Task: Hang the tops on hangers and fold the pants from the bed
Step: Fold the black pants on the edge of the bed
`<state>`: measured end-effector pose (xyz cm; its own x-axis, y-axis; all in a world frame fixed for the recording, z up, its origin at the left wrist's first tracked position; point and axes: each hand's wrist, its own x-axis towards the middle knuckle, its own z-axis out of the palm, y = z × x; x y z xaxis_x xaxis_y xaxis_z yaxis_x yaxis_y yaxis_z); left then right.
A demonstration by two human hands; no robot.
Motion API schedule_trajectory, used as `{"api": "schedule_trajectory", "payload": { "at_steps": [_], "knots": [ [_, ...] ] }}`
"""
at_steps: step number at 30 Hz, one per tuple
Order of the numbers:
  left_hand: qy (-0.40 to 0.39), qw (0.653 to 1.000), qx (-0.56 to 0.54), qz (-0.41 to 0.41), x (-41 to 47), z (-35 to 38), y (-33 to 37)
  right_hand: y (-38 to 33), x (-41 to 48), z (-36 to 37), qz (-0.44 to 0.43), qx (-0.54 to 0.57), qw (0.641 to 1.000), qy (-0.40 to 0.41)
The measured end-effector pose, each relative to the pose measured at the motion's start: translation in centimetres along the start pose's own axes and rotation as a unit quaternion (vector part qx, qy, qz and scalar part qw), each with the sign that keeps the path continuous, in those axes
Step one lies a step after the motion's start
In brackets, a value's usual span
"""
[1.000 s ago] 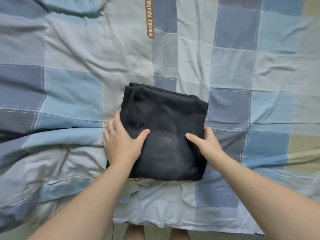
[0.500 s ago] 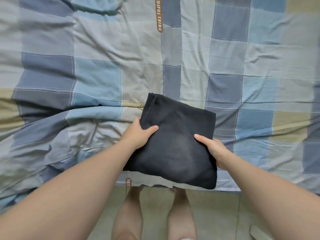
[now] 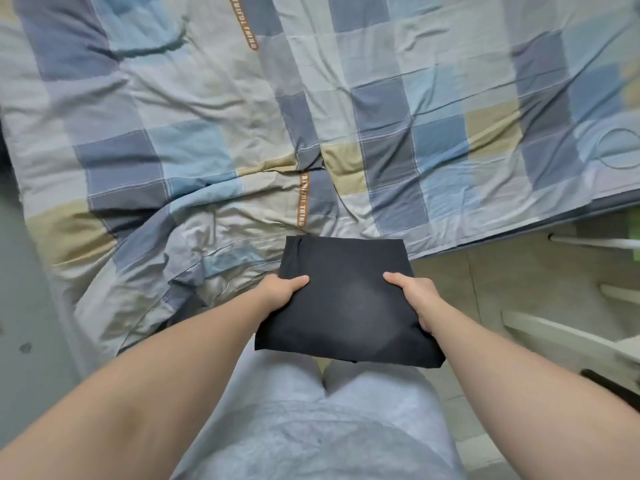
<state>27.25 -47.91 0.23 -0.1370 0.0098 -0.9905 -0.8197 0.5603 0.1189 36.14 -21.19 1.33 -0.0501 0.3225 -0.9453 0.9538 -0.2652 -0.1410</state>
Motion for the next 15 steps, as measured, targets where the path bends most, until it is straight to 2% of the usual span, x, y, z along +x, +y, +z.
{"api": "schedule_trajectory", "payload": {
  "at_steps": [5,9,12,15],
  "knots": [
    [-0.002,0.999,0.039,0.032,-3.8,1.9,0.6,3.2,-4.3,-2.8,-0.022,0.068,0.997,0.026],
    [-0.003,0.989,0.105,0.101,-7.0,5.0,2.9,6.6,-8.1,-6.2,-0.050,0.165,0.983,0.070],
    [-0.015,0.971,0.163,0.172,-9.9,8.5,4.7,10.2,-11.3,-9.4,-0.084,0.244,0.961,0.102],
    [-0.021,0.937,0.240,0.251,-13.2,13.3,5.9,14.4,-14.4,-13.2,-0.118,0.313,0.932,0.139]
  ]
}}
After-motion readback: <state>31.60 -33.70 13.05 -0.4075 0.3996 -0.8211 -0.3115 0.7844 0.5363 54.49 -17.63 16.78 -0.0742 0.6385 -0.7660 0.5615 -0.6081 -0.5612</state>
